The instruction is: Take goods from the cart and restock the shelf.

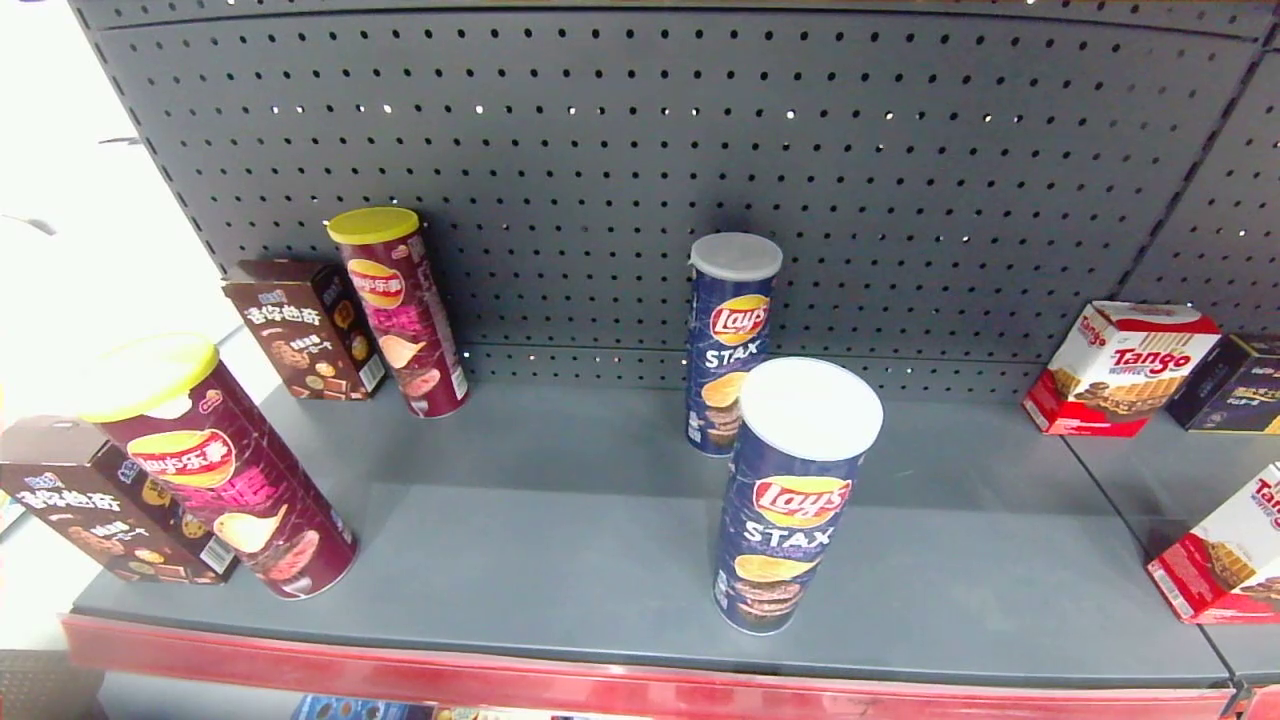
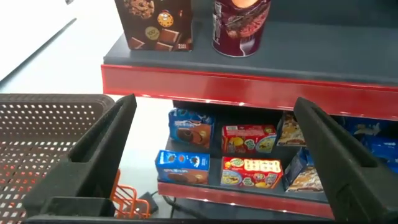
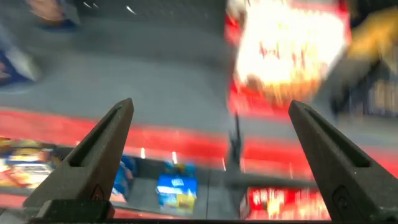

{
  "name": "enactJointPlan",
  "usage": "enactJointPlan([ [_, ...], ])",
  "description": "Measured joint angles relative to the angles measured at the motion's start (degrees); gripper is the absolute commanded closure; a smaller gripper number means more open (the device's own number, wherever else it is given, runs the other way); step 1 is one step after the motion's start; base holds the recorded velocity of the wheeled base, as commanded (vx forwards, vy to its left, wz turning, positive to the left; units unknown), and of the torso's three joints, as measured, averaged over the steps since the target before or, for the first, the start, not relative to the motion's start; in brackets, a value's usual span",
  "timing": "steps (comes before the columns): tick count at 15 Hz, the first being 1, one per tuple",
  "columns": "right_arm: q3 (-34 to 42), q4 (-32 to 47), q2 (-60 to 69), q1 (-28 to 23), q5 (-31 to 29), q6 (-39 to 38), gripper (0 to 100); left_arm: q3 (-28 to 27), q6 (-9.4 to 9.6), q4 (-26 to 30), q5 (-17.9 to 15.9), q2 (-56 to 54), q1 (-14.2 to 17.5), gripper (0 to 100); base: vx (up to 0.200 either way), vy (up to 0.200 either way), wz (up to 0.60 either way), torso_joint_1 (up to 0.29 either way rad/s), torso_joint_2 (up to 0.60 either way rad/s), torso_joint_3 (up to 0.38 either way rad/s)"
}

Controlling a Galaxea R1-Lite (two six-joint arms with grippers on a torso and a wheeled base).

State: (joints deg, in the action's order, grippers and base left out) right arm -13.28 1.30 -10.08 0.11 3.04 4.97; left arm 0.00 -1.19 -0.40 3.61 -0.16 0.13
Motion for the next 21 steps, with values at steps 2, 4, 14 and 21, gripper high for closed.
enactJointPlan([
  [2,-8.02,0.26,-9.40,1.51,5.03,2.22,0,0.00,-0.17,-0.02,0.13,0.02,0.00,0,0.000,0.000,0.00,0.000,0.00,0.000],
  [4,-13.59,0.02,-18.93,5.36,9.17,4.52,0,0.00,-0.20,-0.02,0.16,0.02,0.00,0,0.000,0.000,0.00,0.000,0.00,0.000],
  [14,-18.49,-16.38,-58.36,24.94,8.31,7.69,0,0.00,-0.20,-0.02,0.16,0.05,0.00,0,0.000,0.000,0.00,0.000,0.00,0.000],
  [21,-23.34,-17.40,-69.52,29.25,5.72,7.47,0,0.00,-0.11,-0.02,0.06,0.06,0.00,0,0.000,0.000,0.00,0.000,0.00,0.000],
])
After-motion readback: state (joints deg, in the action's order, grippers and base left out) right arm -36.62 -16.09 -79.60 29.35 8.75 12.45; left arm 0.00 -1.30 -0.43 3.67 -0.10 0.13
